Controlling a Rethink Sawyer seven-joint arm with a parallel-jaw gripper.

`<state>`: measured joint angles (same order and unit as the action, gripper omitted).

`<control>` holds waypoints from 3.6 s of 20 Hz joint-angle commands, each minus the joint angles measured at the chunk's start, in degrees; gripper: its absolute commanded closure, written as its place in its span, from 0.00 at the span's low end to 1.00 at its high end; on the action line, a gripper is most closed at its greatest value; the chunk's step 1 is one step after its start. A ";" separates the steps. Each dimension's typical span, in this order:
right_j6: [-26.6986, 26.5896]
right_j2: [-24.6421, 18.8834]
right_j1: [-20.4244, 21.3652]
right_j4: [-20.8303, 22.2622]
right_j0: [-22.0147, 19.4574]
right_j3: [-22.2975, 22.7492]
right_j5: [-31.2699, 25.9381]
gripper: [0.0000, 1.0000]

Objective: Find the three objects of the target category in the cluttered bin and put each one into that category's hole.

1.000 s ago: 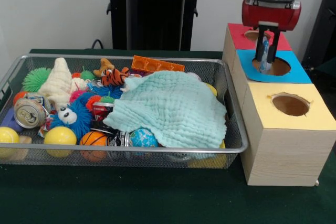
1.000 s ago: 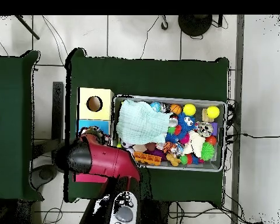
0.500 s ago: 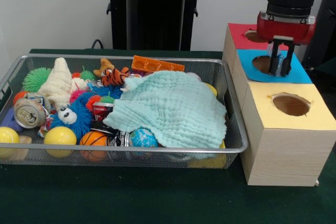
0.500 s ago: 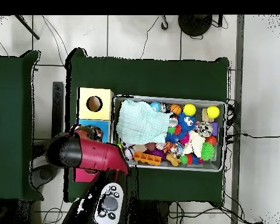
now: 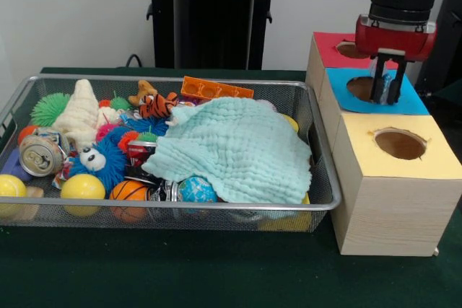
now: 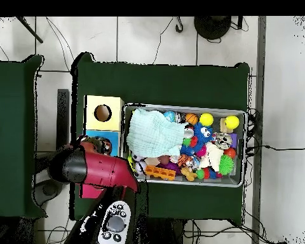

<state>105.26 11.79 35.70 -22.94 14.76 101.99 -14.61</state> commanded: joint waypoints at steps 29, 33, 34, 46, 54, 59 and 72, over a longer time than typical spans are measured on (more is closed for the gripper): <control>2.92 2.51 6.55 3.71 -6.16 -0.86 -8.64 0.00; 0.12 1.45 6.85 5.65 -9.39 -1.59 -6.95 0.00; -1.06 1.00 6.71 6.34 -10.82 -2.23 -7.12 0.00; -4.13 -7.40 3.62 14.33 -21.37 -5.72 -3.22 0.00; -0.93 -11.21 1.77 17.28 -23.41 -5.74 -0.22 0.00; 1.13 -12.75 0.44 18.48 -23.90 -5.57 2.11 0.00; 3.24 -11.45 -5.45 23.06 -23.43 -7.18 9.26 0.00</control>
<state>105.27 5.57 34.76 -4.64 -7.46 97.03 -11.50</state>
